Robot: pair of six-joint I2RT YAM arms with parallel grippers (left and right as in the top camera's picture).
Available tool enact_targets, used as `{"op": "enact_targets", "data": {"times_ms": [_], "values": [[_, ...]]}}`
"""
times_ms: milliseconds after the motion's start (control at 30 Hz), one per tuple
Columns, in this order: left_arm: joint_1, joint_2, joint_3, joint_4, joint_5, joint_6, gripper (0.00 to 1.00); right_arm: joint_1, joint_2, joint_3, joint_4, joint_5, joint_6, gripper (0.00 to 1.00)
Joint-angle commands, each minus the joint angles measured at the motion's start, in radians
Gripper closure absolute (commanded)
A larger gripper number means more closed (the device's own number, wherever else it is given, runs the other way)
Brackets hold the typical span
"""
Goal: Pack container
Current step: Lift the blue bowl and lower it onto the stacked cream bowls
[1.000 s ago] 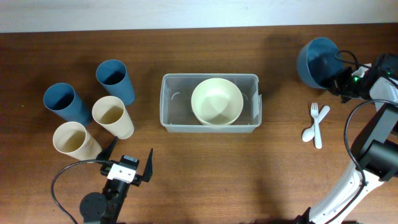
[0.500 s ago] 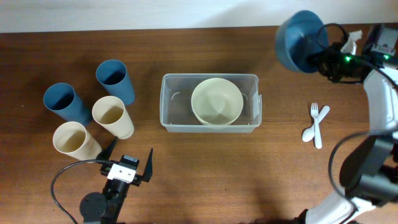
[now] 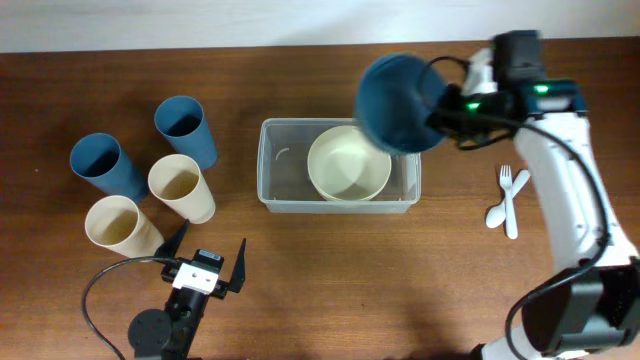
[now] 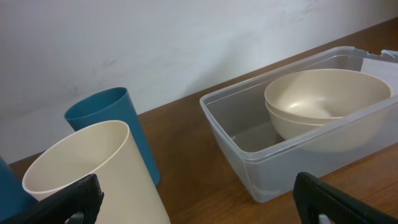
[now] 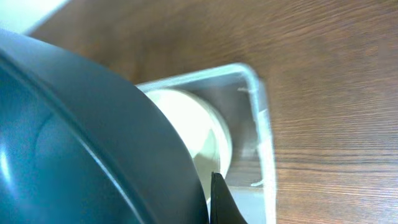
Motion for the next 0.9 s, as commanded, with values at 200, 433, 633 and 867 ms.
{"op": "enact_targets", "data": {"times_ms": [200,433,633,867], "values": [[0.005,-0.008,-0.007,-0.001,-0.007,0.009,0.0,0.215,-0.002,0.008,-0.032,0.306,0.025,0.95],[0.005,-0.008,-0.007,-0.001,-0.007,0.009,0.0,0.278,0.045,-0.008,-0.024,0.372,0.069,0.95],[0.005,-0.008,-0.007,-0.001,-0.007,0.009,0.0,0.278,0.087,-0.008,-0.015,0.378,0.073,0.95],[0.005,-0.008,-0.007,-0.001,-0.007,0.009,0.0,0.278,0.136,-0.018,0.006,0.378,0.073,0.95]]}}
